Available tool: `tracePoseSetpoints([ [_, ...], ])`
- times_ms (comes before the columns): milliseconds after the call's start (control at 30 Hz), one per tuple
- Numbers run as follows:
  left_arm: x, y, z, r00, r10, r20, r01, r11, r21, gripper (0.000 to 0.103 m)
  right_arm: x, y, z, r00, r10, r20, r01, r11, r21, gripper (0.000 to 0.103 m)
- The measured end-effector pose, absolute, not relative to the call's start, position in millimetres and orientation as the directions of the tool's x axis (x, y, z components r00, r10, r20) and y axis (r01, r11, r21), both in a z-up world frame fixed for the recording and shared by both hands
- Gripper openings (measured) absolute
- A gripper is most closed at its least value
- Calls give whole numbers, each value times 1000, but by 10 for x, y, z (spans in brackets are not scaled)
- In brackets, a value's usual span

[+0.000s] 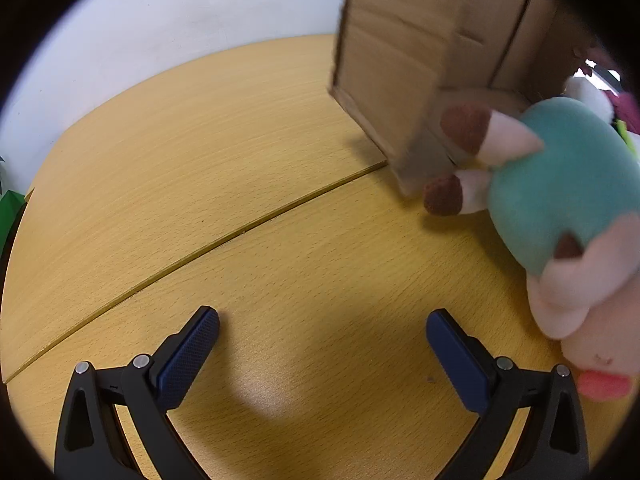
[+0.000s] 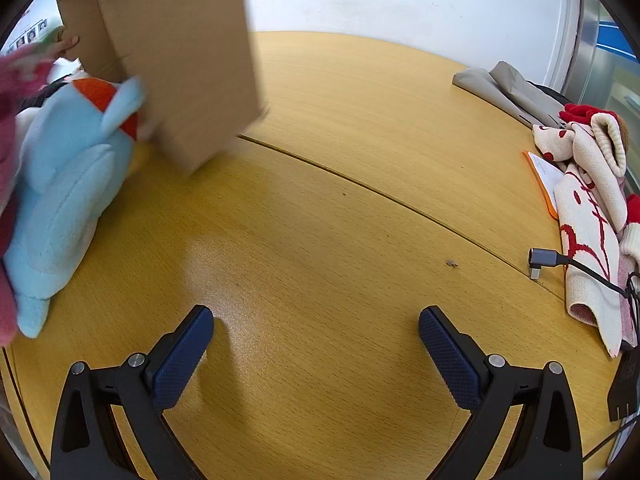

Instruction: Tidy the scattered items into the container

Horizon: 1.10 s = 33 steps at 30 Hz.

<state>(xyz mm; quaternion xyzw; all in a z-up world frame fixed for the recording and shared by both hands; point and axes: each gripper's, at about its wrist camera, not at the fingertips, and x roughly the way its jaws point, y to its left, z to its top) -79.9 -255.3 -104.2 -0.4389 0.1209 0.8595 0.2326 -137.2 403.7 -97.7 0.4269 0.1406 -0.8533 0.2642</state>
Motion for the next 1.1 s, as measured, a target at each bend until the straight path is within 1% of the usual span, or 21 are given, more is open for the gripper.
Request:
tracePoseSetpoints([
  [1100, -775, -2547, -1038, -506, 296, -811, -509, -860, 4, 103, -1372, 4039, -976, -496, -330, -803, 570, -822, -15, 103],
])
